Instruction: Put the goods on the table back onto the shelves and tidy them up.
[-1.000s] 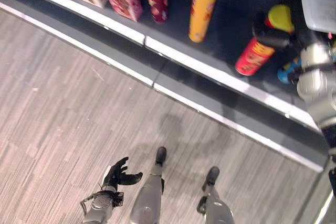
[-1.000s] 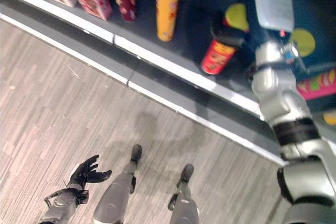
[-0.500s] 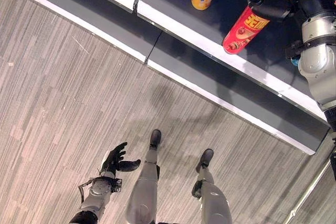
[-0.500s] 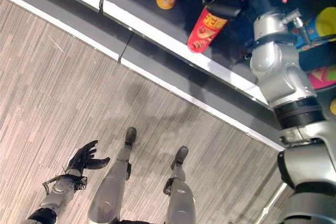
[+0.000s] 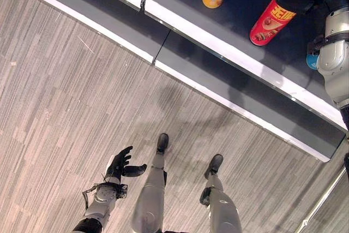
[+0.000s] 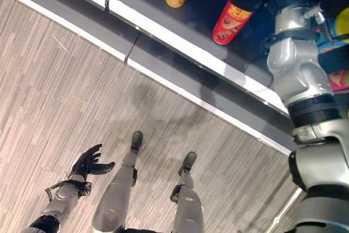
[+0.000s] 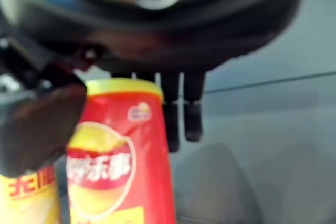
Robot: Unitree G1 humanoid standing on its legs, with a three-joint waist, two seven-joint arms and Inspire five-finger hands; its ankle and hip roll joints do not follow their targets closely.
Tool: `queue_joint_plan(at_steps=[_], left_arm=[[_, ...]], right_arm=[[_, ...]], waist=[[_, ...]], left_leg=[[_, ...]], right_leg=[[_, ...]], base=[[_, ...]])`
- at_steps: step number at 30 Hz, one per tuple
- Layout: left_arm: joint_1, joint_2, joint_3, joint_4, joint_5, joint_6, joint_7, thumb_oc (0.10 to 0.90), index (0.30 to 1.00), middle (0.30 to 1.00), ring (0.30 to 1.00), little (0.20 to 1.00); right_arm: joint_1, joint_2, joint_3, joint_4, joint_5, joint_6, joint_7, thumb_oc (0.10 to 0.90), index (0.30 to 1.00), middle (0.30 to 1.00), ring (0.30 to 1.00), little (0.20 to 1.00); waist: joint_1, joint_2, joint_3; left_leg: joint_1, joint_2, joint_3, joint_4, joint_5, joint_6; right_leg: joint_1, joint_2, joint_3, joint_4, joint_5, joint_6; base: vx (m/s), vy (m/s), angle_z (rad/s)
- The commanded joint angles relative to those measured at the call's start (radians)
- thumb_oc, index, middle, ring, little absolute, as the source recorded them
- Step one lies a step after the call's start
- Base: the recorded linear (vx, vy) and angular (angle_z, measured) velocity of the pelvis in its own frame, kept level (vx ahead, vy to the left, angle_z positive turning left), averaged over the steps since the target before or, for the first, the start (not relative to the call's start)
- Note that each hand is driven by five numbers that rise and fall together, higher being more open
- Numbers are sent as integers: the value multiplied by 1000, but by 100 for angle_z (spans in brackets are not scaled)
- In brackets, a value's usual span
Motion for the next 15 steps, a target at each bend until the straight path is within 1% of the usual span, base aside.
queue_joint_plan(at_steps=[1, 4, 6, 8, 15], left_arm=[[54, 42, -6, -25, -3, -43, 34, 800, 900, 900, 900, 900], [47, 35, -13, -14, -6, -45, 39, 800, 900, 900, 900, 900], [44, 33, -16, -12, -5, -45, 40, 800, 900, 900, 900, 900], [42, 30, -20, -11, -2, -42, 43, 800, 900, 900, 900, 900], [37, 29, -14, 3, 5, -41, 52, 800, 900, 900, 900, 900]], right_arm=[[-154, -97, -23, -8, -40, 7, -125, 400, 300, 300, 300, 300], [-147, -94, -29, -6, -50, 16, -140, 400, 300, 300, 300, 300], [-142, -96, -34, -10, -54, 19, -141, 400, 300, 300, 300, 300], [-112, -91, -66, -25, -71, 33, -154, 400, 300, 300, 300, 300], [-79, -87, -107, -33, -78, 43, -177, 400, 300, 300, 300, 300]], waist=[[11, 5, -47], [16, 11, -47], [14, 11, -48], [14, 14, -47], [8, 19, -44]], left_leg=[[-12, 81, 12, 47, -87, -66], [-12, 80, 9, 54, -96, -67], [-18, 75, 7, 55, -91, -66], [-22, 75, 5, 63, -100, -67], [-32, 72, 4, 70, -97, -66]], right_leg=[[8, -116, 39, 134, -65, 94], [12, -115, 37, 136, -71, 93], [9, -118, 35, 135, -67, 94], [10, -119, 33, 139, -72, 94], [0, -122, 35, 141, -70, 93]], base=[[0, 0, 0], [0, 2, 4], [-16, 11, 8], [-5, -1, 2], [-10, 3, 0]])
